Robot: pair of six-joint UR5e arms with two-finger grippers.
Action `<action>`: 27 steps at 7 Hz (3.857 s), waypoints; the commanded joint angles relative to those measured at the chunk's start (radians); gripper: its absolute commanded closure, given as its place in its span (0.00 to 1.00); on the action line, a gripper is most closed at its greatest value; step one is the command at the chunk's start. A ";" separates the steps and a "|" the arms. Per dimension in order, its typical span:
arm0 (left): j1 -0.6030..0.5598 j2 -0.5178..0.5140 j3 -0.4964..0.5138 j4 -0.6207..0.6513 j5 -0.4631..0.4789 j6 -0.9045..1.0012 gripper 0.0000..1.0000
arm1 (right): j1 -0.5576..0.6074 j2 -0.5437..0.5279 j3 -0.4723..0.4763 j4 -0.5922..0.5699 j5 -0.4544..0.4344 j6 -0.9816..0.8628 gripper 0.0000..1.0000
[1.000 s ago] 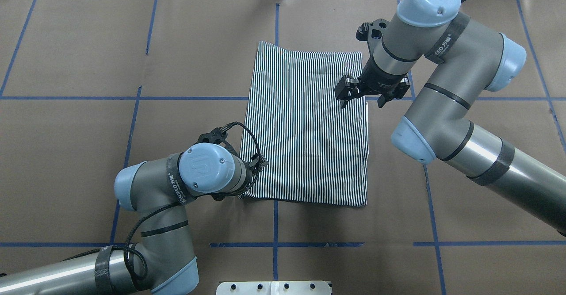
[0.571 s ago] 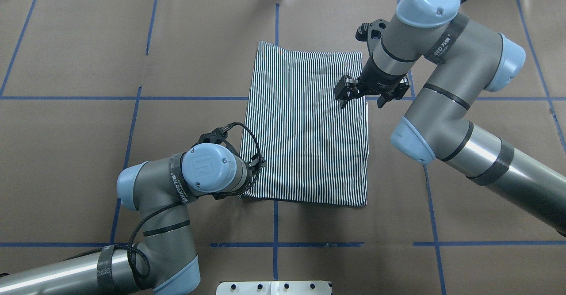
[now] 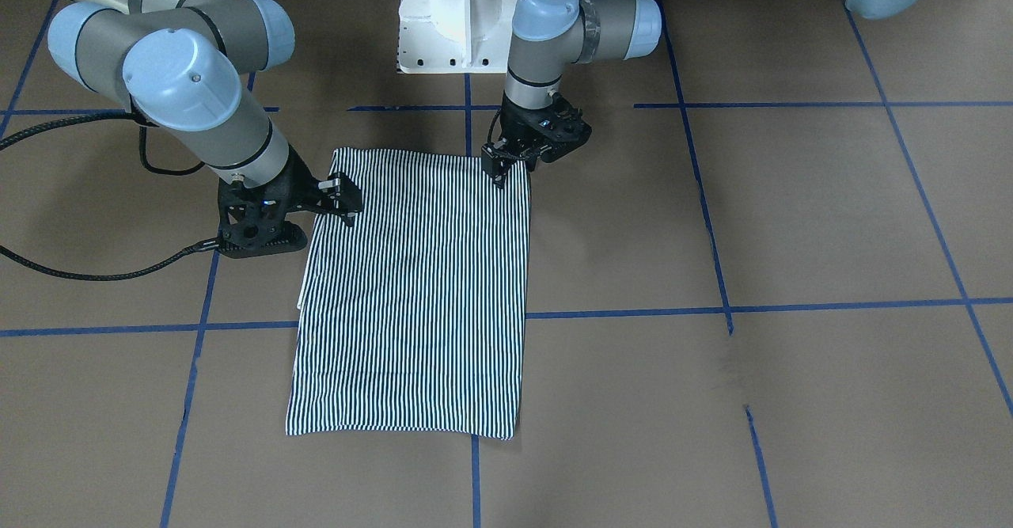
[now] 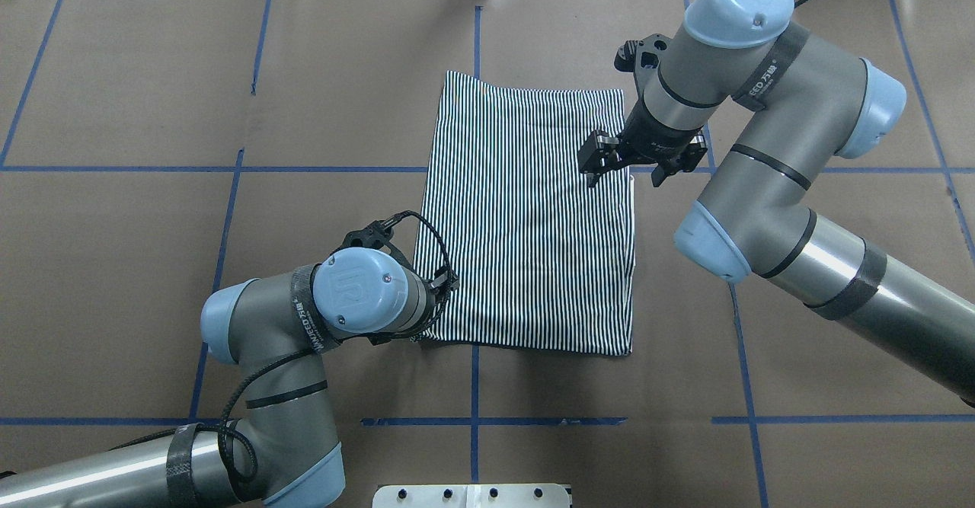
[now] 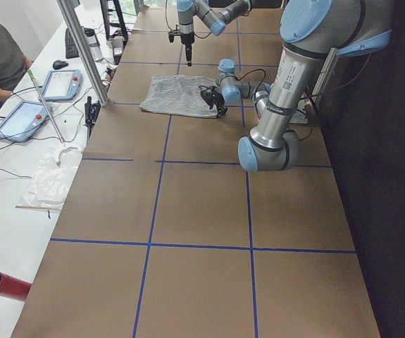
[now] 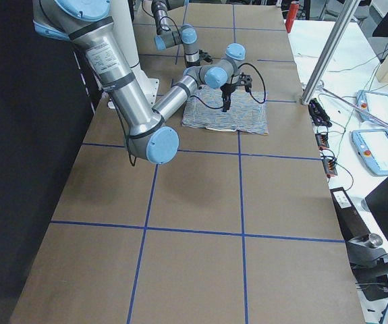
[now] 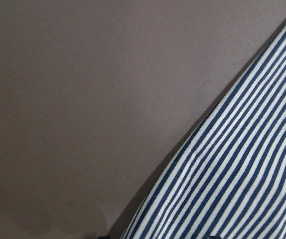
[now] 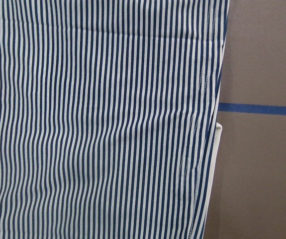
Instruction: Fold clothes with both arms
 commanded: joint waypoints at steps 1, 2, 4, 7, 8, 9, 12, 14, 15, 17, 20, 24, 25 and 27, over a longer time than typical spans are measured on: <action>-0.001 0.000 -0.003 0.007 -0.001 -0.003 0.66 | 0.000 0.000 0.001 0.000 0.001 -0.001 0.00; 0.000 0.003 -0.003 0.007 0.002 -0.003 0.94 | -0.001 0.000 0.001 0.000 0.001 0.000 0.00; 0.010 0.026 -0.047 0.019 0.002 0.017 1.00 | -0.001 0.000 0.001 0.000 0.001 0.000 0.00; 0.028 0.038 -0.083 0.048 0.002 0.023 1.00 | -0.003 -0.002 0.001 0.000 -0.001 0.000 0.00; 0.045 0.038 -0.083 0.054 0.002 0.023 1.00 | -0.006 0.000 0.002 0.000 -0.001 0.005 0.00; 0.047 0.040 -0.083 0.054 0.002 0.023 0.76 | -0.010 0.000 0.002 0.000 -0.001 0.022 0.00; 0.050 0.030 -0.081 0.054 -0.004 0.023 0.16 | -0.011 0.000 0.004 0.000 -0.001 0.022 0.00; 0.060 0.026 -0.066 0.053 -0.004 0.022 0.17 | -0.011 0.000 0.004 0.000 -0.002 0.022 0.00; 0.060 0.027 -0.063 0.053 -0.004 0.023 0.18 | -0.011 0.000 0.004 0.000 -0.002 0.022 0.00; 0.060 0.024 -0.063 0.053 -0.004 0.016 0.27 | -0.011 -0.003 0.002 0.000 -0.002 0.020 0.00; 0.060 0.018 -0.063 0.054 -0.003 0.008 0.84 | -0.011 -0.003 0.002 0.000 -0.001 0.020 0.00; 0.059 0.030 -0.095 0.054 -0.006 0.022 1.00 | -0.011 -0.005 0.011 0.000 -0.001 0.038 0.00; 0.057 0.040 -0.124 0.057 -0.007 0.025 1.00 | -0.029 -0.009 0.030 0.002 -0.002 0.113 0.00; 0.059 0.049 -0.139 0.057 -0.024 0.026 1.00 | -0.113 -0.016 0.094 0.003 -0.031 0.414 0.00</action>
